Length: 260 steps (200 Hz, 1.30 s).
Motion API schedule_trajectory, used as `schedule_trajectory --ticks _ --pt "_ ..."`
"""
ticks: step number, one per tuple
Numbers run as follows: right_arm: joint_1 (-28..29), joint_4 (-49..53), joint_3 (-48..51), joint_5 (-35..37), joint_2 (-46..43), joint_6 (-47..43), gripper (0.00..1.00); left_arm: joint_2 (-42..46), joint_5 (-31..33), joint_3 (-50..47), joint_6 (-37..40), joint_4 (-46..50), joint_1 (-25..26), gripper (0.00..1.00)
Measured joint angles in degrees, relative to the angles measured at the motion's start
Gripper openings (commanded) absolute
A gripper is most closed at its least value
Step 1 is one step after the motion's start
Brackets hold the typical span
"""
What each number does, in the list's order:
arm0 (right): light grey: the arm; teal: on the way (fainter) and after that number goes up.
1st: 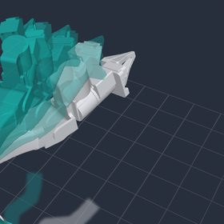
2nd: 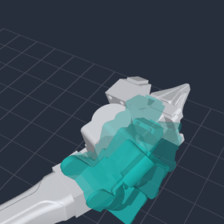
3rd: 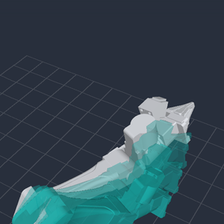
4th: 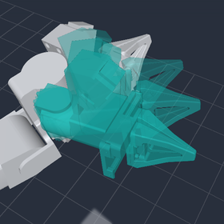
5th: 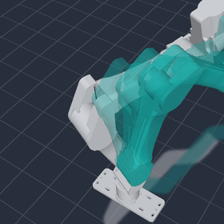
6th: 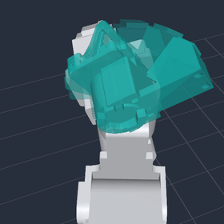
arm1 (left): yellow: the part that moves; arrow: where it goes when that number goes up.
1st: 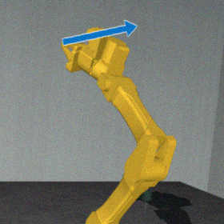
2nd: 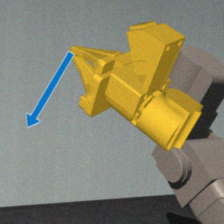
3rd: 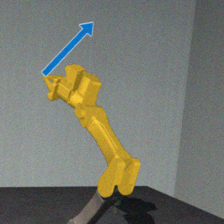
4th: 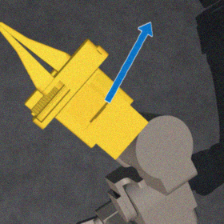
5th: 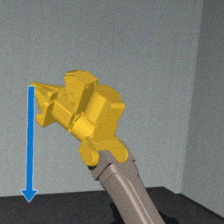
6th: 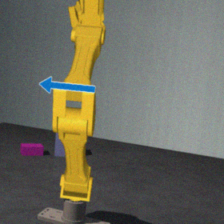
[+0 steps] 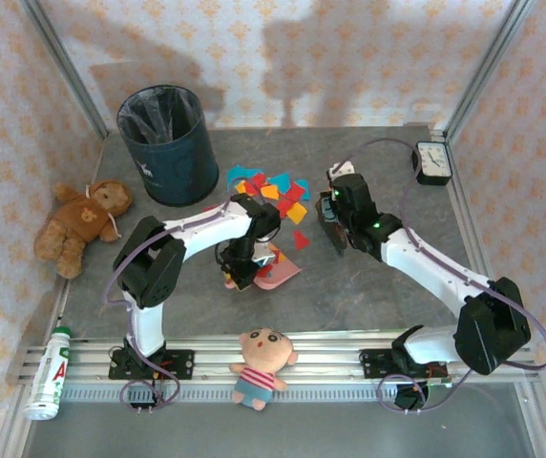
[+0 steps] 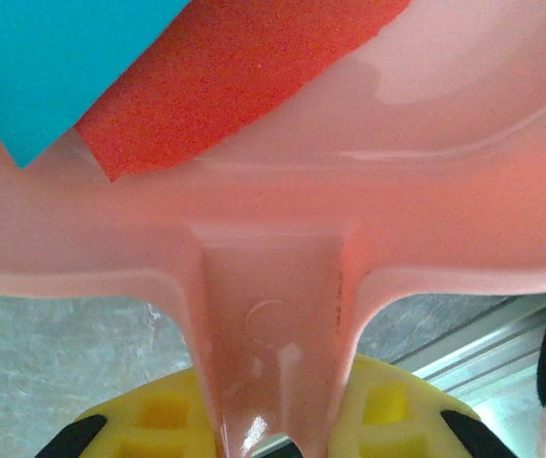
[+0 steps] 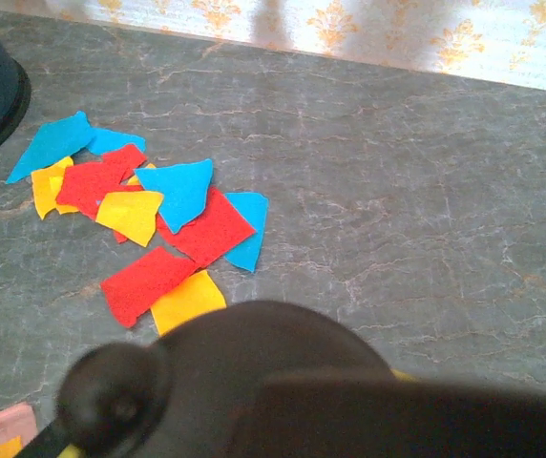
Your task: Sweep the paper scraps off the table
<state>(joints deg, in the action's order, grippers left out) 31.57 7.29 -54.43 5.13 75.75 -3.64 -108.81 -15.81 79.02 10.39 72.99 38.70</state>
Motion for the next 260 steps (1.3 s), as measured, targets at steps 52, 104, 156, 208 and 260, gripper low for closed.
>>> schedule_trajectory --ticks 52,104,156,208,260 --pt "0.00 -0.02 -1.49 -3.85 1.49 -0.02 0.00 -0.87 0.00 0.90 0.00 -0.22 0.00 0.00" --pt "0.28 0.26 -1.86 -8.37 1.66 -0.26 0.00 -5.97 0.02 4.81 0.00 -0.42 0.11 0.00" --pt "0.66 0.85 -2.14 -11.61 1.66 -0.26 0.00 -8.55 0.04 8.17 0.02 -0.39 0.31 0.00" --pt "0.66 0.92 -2.14 -15.47 1.64 0.11 0.00 -9.60 0.22 9.88 0.02 -0.20 0.31 0.00" --pt "0.66 1.68 -2.14 -18.71 1.22 0.63 0.00 -10.12 0.22 10.80 0.02 -0.20 0.31 0.00"
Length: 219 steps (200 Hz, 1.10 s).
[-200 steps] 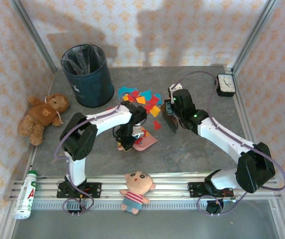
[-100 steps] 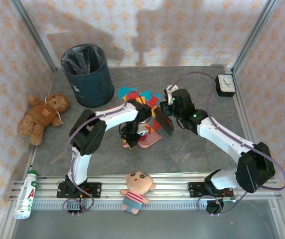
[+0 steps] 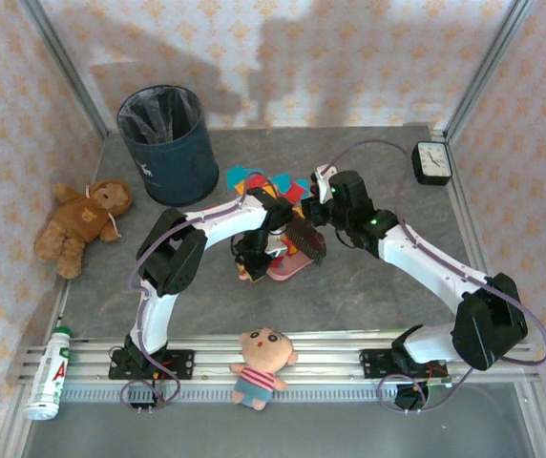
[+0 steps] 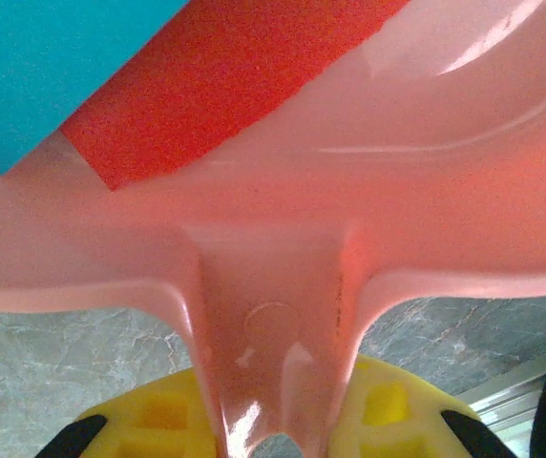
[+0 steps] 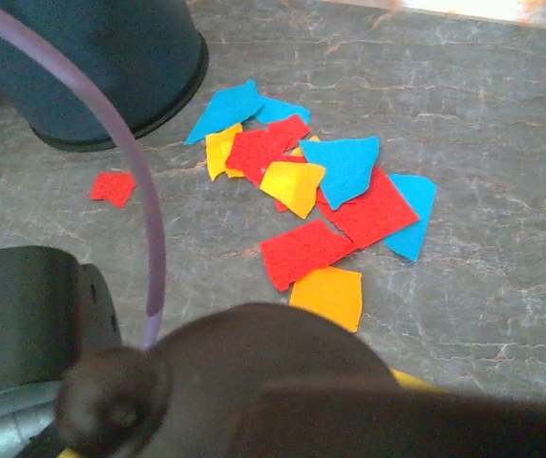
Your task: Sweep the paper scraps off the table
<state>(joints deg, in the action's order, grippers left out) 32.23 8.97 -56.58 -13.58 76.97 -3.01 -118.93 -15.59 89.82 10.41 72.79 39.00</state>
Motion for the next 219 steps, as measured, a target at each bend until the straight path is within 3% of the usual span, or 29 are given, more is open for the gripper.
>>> schedule_trajectory --ticks 75,145,180,219 --pt "0.52 2.21 2.12 2.36 -5.62 1.57 0.00 0.09 0.70 0.00 -0.02 -0.98 0.00 0.00" --pt "0.52 0.92 7.43 15.15 -16.90 3.21 0.00 8.20 1.51 -2.25 -0.31 -4.87 -0.04 0.00" --pt "0.46 0.90 8.63 20.35 -18.16 3.43 0.00 13.55 1.75 -2.23 -0.92 -5.81 -0.15 0.00" --pt "0.35 0.98 8.79 23.30 -18.14 3.48 0.00 17.33 6.08 -1.88 -2.12 -6.34 -0.72 0.00"
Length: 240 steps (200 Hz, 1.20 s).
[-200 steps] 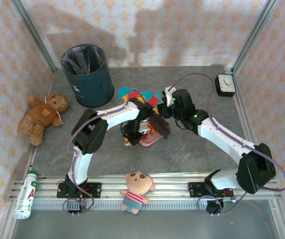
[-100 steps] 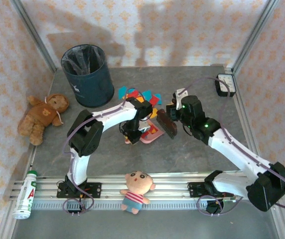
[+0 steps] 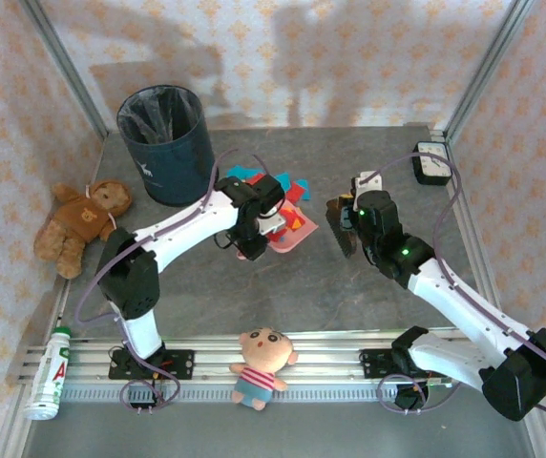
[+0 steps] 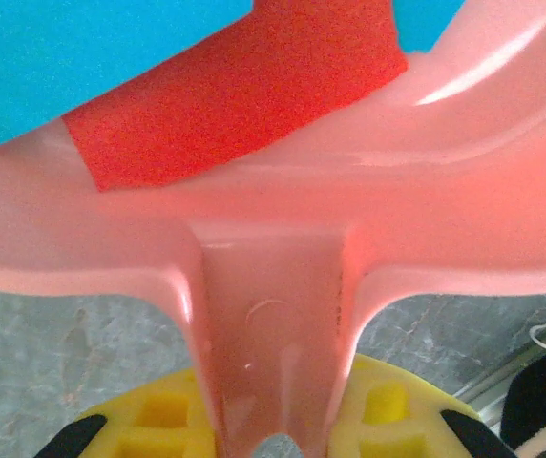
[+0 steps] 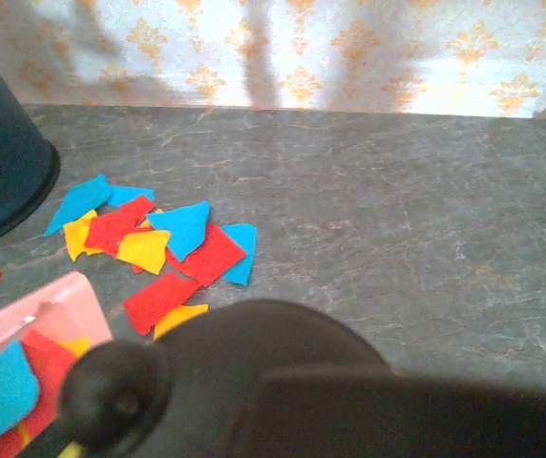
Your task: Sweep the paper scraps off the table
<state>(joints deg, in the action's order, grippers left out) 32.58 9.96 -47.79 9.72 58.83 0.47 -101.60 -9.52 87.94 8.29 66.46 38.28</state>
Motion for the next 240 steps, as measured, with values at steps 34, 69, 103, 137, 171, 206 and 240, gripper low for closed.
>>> schedule_trajectory --ticks 34,69,103,137,171,206,240 --pt "0.00 0.15 0.00 -0.02 0.83 0.20 0.00 2.38 2.08 3.67 -1.25 -0.17 -2.36 0.00" --pt "0.00 0.55 0.00 -0.26 2.64 0.42 0.00 3.37 2.62 9.22 -2.16 -0.11 -5.25 0.00" --pt "0.00 1.22 0.00 -0.74 3.21 0.39 0.00 3.63 2.93 12.92 -2.27 0.13 -9.03 0.00" --pt "0.00 1.29 0.00 -1.16 3.72 0.42 0.00 3.63 2.64 16.44 -2.27 0.50 -13.57 0.00" --pt "0.00 1.29 0.00 -1.68 4.26 0.42 0.00 3.61 1.53 21.86 -2.40 1.66 -17.07 0.00" --pt "0.00 1.29 0.00 -2.21 5.68 0.68 0.00 2.23 -1.53 28.74 -2.86 3.26 -19.80 0.00" --pt "0.00 1.27 0.00 -2.47 6.40 1.03 0.00 -0.66 -5.31 34.05 -4.37 4.61 -22.80 0.00"
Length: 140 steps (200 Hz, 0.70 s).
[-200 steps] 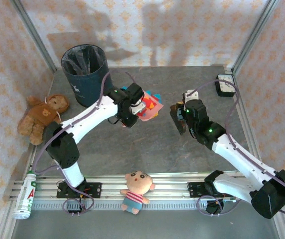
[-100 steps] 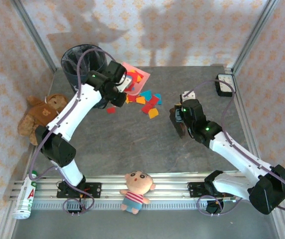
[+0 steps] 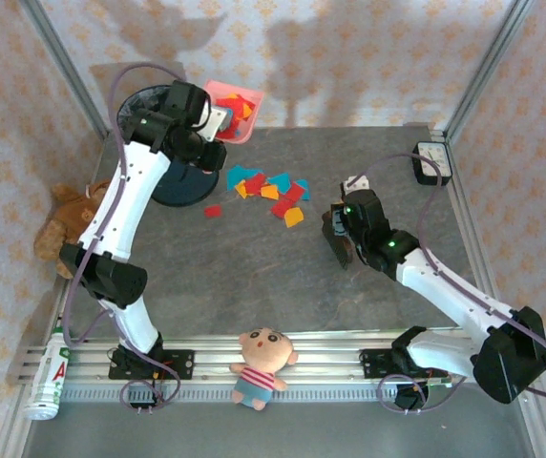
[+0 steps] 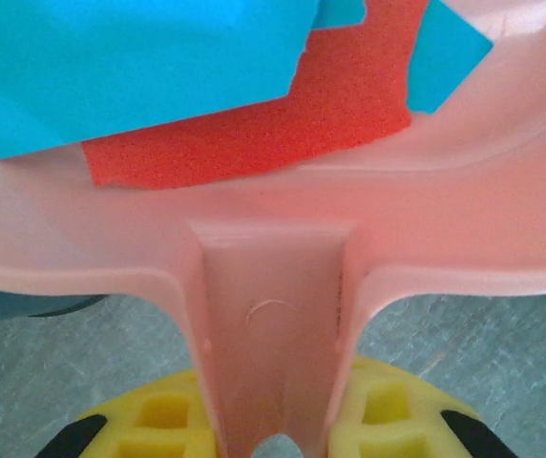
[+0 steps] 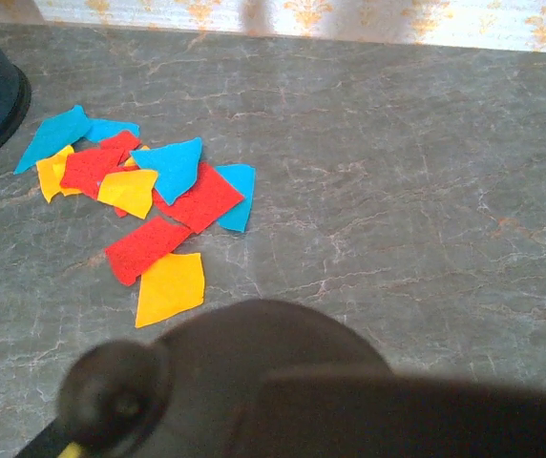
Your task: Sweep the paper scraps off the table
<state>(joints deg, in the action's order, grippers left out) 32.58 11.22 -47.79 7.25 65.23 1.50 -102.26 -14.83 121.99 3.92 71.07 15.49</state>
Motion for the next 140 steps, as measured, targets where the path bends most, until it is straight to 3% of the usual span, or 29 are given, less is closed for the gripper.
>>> schedule_trajectory --ticks 140 --pt "0.00 -0.55 -0.96 -0.17 1.79 0.85 0.00 -2.86 -16.94 3.61 -11.61 -2.95 -11.93 0.00"
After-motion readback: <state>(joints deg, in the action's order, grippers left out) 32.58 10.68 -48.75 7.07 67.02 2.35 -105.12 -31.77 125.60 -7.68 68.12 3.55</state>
